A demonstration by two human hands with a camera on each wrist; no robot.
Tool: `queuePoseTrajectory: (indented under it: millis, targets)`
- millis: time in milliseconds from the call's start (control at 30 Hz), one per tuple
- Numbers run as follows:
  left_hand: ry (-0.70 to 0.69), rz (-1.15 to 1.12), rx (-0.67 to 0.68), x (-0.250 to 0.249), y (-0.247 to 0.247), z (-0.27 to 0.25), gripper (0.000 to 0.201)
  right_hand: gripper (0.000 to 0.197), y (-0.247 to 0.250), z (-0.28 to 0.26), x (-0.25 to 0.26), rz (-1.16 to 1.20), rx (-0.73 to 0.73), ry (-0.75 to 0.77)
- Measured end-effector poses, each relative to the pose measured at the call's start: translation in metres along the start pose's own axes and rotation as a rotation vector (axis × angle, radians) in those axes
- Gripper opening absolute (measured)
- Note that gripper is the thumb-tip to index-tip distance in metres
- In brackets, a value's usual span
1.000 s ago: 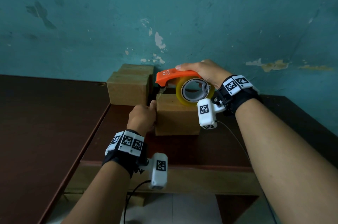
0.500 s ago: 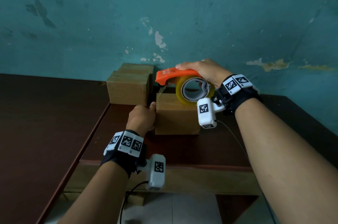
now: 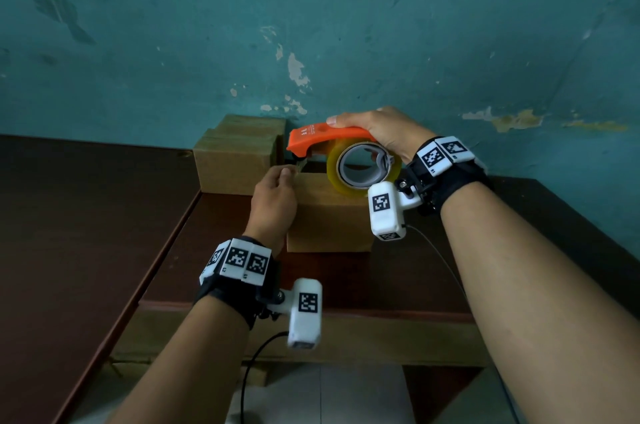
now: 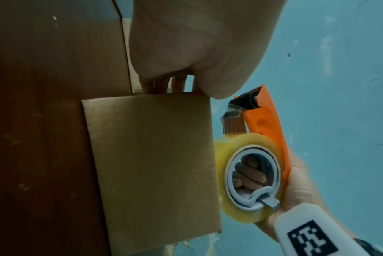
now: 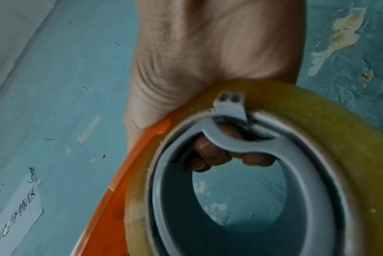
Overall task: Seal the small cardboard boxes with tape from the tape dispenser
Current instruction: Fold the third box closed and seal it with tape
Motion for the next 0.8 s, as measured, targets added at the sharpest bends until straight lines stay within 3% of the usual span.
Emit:
queuePoseTrajectory:
  millis: [467,667,800]
  targets:
    - [0.075,-0.048,0.058,-0.0021,0.0012,0.0000,0.031,0.059,0.0025,0.0014,0.0016,-0.050,0.027,0.018]
    - [0.206,-0.160,0.066,-0.0049,0.0001,0.0009,0.031,0.051,0.0041,0.0002,0.0027,-0.073,0.032,0.020]
    - [0.152,-0.080,0.038,-0.0025,-0.0052,0.0018,0.032,0.050,0.0032,0.0018,0.0045,-0.088,0.043,0.020]
Point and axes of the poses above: each hand's wrist, its own z-axis towards the middle knuckle, its own y-axis out of the back of the hand, x = y × z, the point moved 1 cm from there along z, towards the middle knuckle, and after that the axes turned 1 degree about -z, right-handed, at the moved point
